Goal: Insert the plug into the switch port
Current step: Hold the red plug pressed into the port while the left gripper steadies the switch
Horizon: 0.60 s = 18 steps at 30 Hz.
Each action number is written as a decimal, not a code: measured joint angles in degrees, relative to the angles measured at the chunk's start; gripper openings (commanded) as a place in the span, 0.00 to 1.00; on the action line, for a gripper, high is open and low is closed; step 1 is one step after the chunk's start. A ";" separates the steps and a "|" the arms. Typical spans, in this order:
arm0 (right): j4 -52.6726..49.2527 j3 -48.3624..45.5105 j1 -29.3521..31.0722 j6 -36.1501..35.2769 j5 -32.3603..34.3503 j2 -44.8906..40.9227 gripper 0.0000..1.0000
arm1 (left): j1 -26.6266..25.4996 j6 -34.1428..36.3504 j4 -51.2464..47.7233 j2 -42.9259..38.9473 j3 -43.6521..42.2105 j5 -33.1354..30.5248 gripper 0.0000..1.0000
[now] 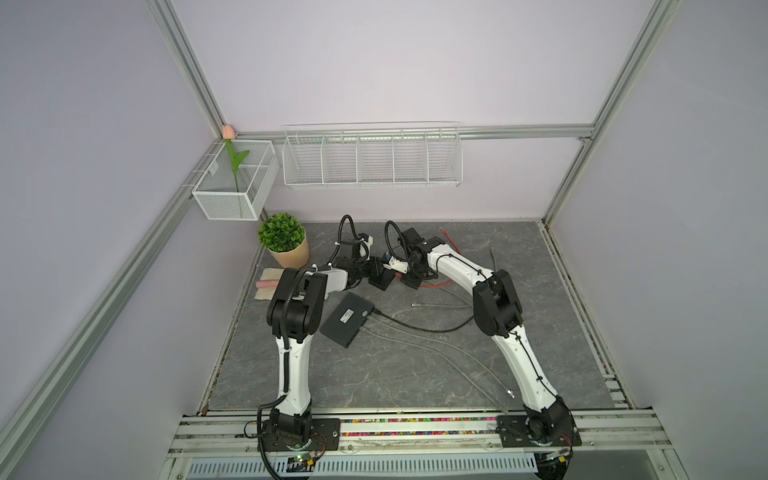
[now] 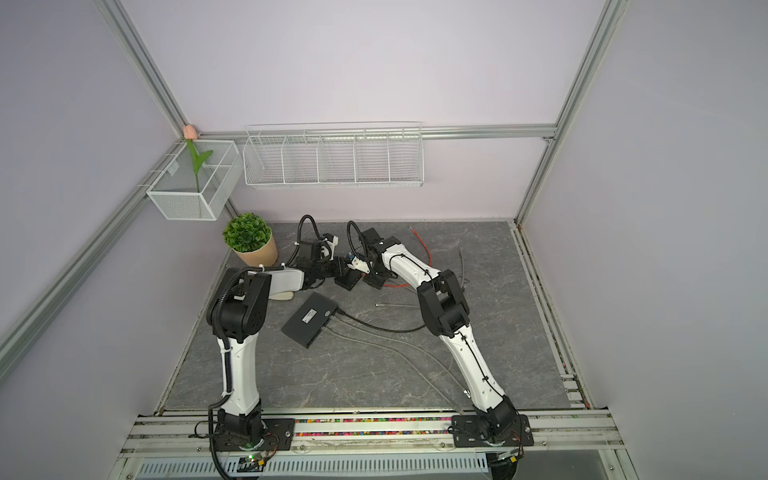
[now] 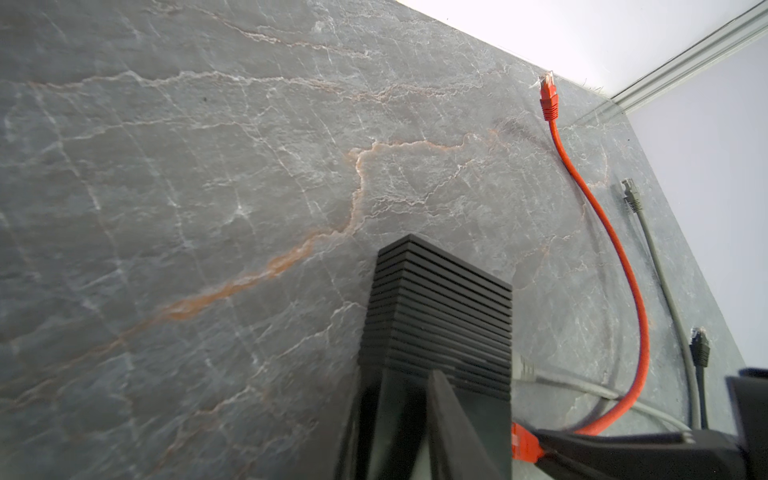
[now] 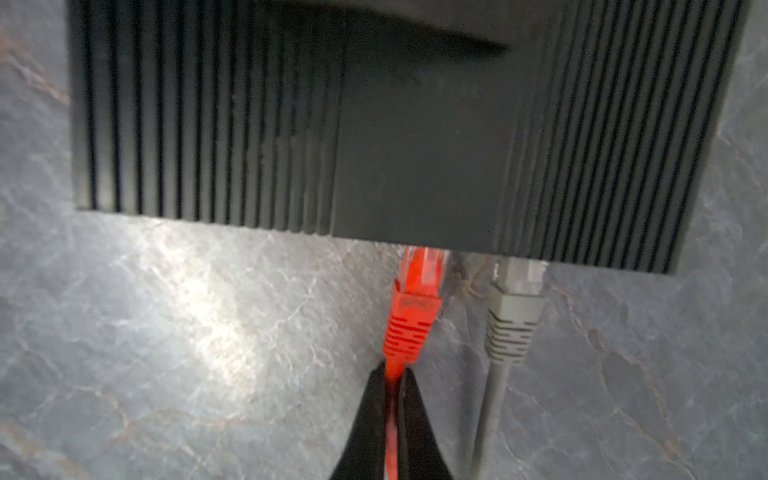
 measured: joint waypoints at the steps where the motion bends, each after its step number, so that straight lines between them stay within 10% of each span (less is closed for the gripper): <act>1: 0.44 -0.61 -0.09 0.17 -0.20 -0.33 0.07 | -0.09 0.04 0.24 0.07 0.02 -0.13 0.27; 18: 3.54 -6.29 -1.60 0.59 -1.70 -3.65 0.07 | -1.84 1.53 0.57 0.81 1.14 -1.20 0.26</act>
